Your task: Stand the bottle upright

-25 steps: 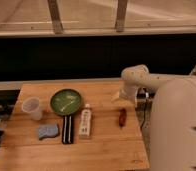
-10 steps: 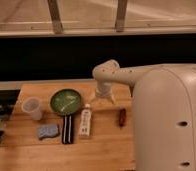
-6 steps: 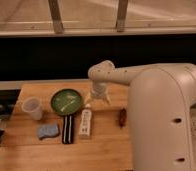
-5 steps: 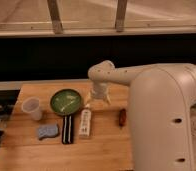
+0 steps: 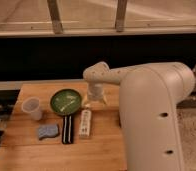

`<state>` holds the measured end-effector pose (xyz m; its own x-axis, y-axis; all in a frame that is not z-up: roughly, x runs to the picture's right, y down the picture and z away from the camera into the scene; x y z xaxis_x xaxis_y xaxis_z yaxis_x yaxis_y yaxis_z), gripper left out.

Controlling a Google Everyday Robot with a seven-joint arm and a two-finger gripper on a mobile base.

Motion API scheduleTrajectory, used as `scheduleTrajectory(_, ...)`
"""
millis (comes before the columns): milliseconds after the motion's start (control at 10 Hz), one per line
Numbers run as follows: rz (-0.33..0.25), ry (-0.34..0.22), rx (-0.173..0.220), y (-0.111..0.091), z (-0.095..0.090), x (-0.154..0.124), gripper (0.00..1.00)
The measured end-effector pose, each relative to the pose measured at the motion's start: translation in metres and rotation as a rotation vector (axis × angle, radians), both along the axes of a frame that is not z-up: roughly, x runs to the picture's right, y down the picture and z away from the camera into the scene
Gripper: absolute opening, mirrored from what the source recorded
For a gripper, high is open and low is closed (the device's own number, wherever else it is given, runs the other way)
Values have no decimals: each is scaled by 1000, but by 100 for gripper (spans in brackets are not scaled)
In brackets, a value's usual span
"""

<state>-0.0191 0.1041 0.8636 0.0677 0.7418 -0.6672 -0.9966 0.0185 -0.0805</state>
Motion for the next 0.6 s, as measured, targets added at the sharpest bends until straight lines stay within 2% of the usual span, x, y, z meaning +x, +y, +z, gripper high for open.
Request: scheduleTrajectory(600,-23,22,-32,10,4,-2,80)
